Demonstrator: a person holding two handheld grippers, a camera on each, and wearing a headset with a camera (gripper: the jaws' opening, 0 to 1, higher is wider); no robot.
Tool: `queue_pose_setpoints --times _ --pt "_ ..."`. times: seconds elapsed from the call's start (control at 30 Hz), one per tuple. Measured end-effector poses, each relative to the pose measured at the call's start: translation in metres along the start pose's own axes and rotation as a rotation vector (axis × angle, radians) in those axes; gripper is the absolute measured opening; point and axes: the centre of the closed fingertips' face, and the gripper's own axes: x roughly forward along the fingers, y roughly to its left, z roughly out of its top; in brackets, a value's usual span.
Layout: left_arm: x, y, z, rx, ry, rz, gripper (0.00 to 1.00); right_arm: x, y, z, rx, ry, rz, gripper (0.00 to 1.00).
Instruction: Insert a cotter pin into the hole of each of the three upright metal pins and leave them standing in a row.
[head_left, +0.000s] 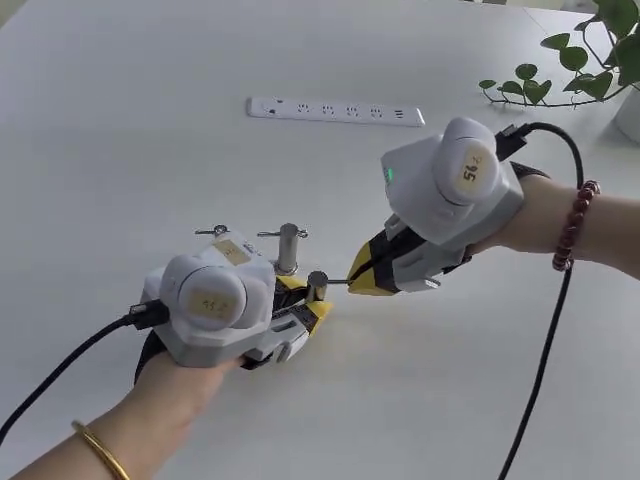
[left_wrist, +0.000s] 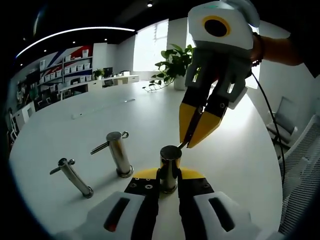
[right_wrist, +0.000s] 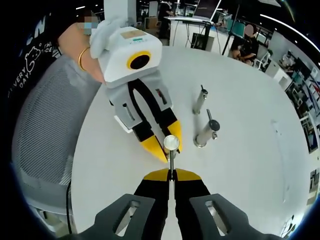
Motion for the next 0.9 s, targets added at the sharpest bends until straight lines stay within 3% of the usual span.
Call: queue_pose_setpoints --times 0.43,0.57,0.73,0.9 --pt "0.001 0.000 -0.001 -0.004 -0.004 0.007 0.12 0.010 -0.003 0.006 0.008 -0.020 -0.001 0.00" --pt "0.002 0.000 -0.001 -0.007 -0.005 0.012 0.12 0.011 -0.005 0.008 0.065 -0.030 -0.007 0.00" --pt "0.003 0.000 -0.001 -0.012 -0.006 0.019 0.12 0.006 -0.007 0.009 0.084 -0.030 -0.025 0.07" --pt "0.003 0.000 -0.001 -0.014 -0.005 0.017 0.12 -0.001 -0.004 0.005 0.095 -0.031 -0.034 0.06"
